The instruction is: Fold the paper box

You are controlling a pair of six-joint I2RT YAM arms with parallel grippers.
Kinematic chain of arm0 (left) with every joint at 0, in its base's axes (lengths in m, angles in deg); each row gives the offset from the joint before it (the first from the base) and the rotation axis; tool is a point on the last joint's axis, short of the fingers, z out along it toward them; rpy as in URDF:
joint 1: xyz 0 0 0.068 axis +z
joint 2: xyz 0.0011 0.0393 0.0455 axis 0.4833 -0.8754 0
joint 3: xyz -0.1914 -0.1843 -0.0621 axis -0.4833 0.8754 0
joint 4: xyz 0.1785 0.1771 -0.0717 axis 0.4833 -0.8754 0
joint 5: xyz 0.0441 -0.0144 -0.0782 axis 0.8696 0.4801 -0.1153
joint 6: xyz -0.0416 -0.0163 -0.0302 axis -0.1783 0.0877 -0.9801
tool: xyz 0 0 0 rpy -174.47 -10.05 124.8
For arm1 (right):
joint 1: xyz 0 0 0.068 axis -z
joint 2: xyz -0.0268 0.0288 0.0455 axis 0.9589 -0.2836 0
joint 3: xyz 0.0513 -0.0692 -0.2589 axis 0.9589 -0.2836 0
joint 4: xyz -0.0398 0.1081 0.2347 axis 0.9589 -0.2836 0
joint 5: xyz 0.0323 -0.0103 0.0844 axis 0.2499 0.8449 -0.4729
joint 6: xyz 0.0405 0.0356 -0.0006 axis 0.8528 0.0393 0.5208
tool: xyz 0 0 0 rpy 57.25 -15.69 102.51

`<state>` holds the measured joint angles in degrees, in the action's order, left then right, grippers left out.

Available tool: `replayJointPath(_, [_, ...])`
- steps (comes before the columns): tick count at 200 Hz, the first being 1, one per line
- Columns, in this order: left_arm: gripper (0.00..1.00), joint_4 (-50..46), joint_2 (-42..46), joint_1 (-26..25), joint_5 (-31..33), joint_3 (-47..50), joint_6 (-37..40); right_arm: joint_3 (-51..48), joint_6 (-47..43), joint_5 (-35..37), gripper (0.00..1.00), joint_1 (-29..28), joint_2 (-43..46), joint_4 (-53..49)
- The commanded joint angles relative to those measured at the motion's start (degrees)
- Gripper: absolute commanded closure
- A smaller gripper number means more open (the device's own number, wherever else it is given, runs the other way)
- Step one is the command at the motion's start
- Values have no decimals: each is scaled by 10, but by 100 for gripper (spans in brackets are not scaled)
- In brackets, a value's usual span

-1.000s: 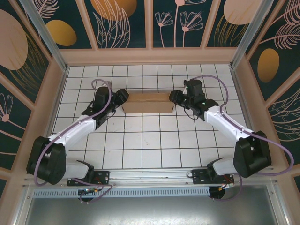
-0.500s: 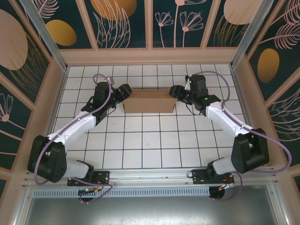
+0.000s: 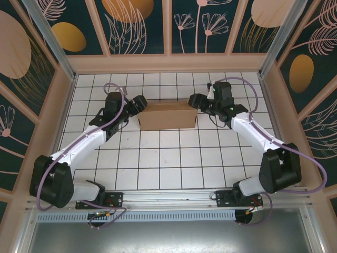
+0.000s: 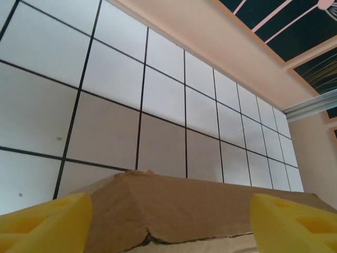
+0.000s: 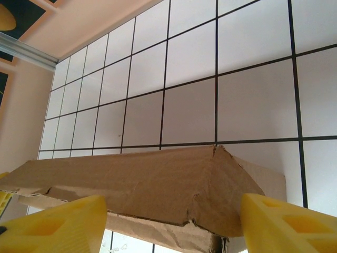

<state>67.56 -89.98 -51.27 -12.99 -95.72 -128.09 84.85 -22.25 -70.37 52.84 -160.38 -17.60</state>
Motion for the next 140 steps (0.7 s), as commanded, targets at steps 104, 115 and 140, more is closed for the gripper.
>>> replayJointPath(104, [40, 22, 147, 4, -39, -27, 501, -53, -352, -56, 63, 0, 185, 178])
replayJointPath(115, [41, 20, 147, 5, -31, -18, 537, -75, -426, -75, 62, 1, 193, 209])
replayJointPath(140, [34, 28, 149, 20, -79, 20, 602, -129, -606, -143, 62, 15, 201, 243])
